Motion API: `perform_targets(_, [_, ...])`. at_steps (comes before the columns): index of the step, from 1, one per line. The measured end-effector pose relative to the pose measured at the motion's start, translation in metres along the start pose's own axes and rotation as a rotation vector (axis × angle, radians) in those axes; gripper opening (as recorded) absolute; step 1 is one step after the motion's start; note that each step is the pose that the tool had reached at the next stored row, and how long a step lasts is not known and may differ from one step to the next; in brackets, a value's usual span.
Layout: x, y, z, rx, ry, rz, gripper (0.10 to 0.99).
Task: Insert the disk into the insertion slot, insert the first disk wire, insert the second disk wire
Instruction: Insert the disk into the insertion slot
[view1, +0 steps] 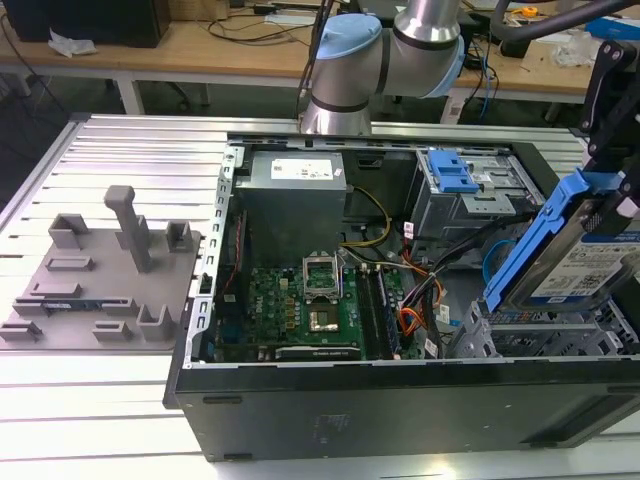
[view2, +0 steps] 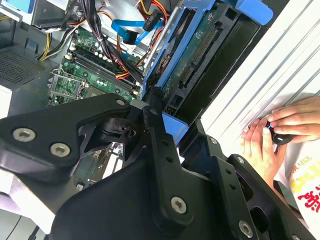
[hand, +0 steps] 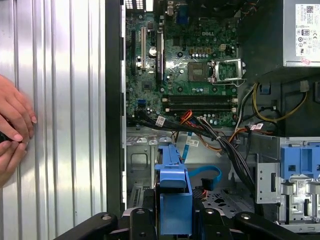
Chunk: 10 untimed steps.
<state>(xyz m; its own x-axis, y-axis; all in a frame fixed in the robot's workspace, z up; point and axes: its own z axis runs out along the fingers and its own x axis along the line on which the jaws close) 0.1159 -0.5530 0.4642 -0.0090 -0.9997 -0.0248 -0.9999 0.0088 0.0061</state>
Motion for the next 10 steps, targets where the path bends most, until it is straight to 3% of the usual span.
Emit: perform_targets(10, [0.0002,-0.0001,0.0058,0.0,0.0001,0.0,0.365])
